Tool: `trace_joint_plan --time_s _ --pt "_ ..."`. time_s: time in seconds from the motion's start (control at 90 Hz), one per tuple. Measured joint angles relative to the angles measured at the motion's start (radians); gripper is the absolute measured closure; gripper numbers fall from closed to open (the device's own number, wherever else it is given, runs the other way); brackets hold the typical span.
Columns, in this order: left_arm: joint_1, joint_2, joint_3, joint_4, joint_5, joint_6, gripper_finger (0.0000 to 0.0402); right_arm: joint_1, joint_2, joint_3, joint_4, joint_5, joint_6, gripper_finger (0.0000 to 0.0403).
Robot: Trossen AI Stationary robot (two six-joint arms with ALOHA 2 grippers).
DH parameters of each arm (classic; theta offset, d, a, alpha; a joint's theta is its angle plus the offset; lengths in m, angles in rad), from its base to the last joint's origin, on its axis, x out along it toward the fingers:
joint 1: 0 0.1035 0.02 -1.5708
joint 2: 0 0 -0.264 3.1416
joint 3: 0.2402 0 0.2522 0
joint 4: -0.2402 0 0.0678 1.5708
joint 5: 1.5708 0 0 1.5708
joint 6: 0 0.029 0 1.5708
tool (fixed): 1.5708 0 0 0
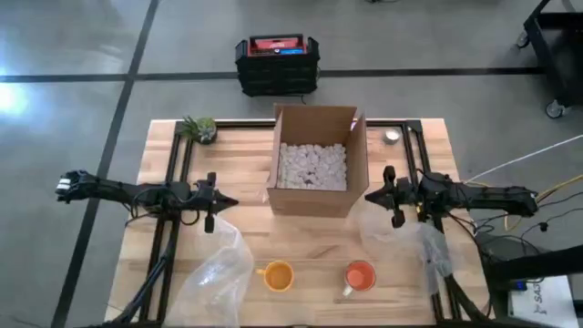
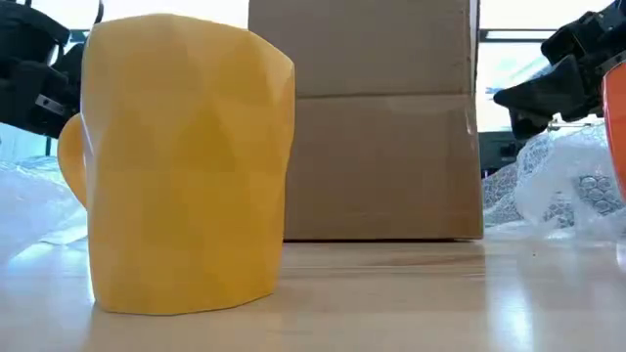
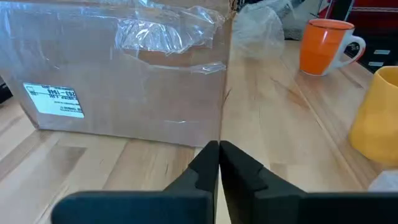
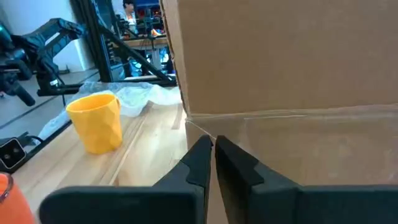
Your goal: Wrap mug
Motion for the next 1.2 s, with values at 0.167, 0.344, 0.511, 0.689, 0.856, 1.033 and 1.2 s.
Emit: trace_joint_plan --time_s 0.167,0.344,0.511,0.689,0.856,1.033,1.2 --pt "0.0 0.0 0.0 0.0 0.0 0.0 0.0402 0.0 0.0 0.0 0.0 0.0 0.0 0.0394" --pt "0.0 0.0 0.0 0.0 0.0 0.0 0.0402 0.0 0.0 0.0 0.0 0.0 0.0 0.0394" --pt "0.0 0.0 0.0 0.0 0.0 0.005 0.0402 0.0 0.0 0.0 0.0 0.0 0.0 0.0394" --pt "0.0 0.002 0.0 0.073 -0.001 -0.015 0.0402 0.0 0.0 0.0 0.0 0.0 0.0 0.0394" --pt "0.0 0.002 0.0 0.303 0.0 -0.188 0.0402 0.0 0.0 0.0 0.0 0.0 0.0 0.0394" --pt "0.009 0.002 0.015 0.481 -0.014 -0.153 0.0402 0.0 0.0 0.0 0.0 0.0 0.0 0.0394" --pt "0.009 0.01 0.24 0.139 -0.001 0.01 0.0402 0.0 0.0 0.0 0.0 0.0 0.0 0.0394"
